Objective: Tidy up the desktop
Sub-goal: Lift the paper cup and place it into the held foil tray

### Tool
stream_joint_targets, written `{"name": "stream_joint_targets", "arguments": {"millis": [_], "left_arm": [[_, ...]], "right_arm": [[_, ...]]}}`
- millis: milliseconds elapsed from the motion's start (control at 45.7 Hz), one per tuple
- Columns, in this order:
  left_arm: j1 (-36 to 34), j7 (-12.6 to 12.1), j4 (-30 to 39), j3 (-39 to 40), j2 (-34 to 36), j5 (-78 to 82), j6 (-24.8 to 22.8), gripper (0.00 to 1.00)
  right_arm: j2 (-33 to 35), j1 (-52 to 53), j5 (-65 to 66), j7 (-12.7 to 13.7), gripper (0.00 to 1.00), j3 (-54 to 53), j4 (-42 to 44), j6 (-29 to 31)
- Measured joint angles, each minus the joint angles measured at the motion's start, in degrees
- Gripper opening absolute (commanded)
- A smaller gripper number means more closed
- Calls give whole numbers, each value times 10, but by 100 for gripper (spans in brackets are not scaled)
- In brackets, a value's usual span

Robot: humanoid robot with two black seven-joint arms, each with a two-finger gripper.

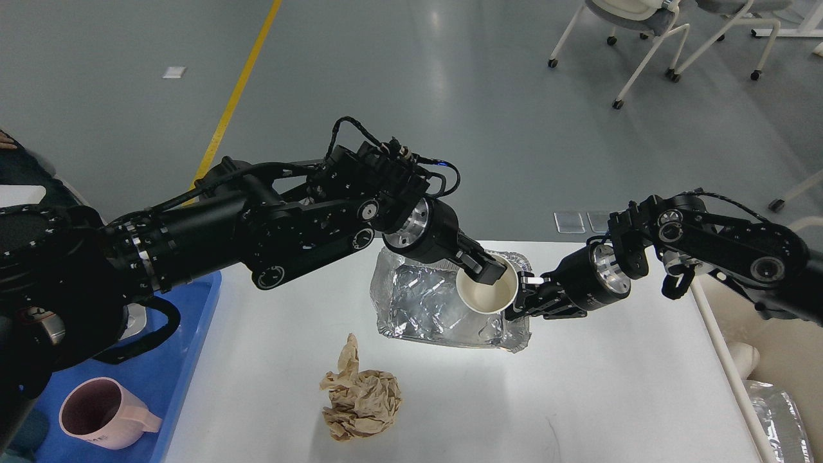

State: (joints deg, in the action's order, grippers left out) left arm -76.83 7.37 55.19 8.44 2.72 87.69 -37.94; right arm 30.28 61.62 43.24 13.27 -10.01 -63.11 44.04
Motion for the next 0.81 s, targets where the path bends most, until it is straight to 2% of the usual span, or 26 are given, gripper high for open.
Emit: {"name": "stream_joint_targets", "arguments": {"millis": [569,678,810], "left_arm": [[-5,-1,-2,27,11,-29,25,95],[-20,-1,5,36,48,-54,22,95],[-31,-1,32,37,137,-72,15,95]], "right_arm": [[0,-1,0,0,0,0,1,-1],[0,-3,0,0,0,0,1,-1],[0,-8,0,0,0,0,1,-1]]}}
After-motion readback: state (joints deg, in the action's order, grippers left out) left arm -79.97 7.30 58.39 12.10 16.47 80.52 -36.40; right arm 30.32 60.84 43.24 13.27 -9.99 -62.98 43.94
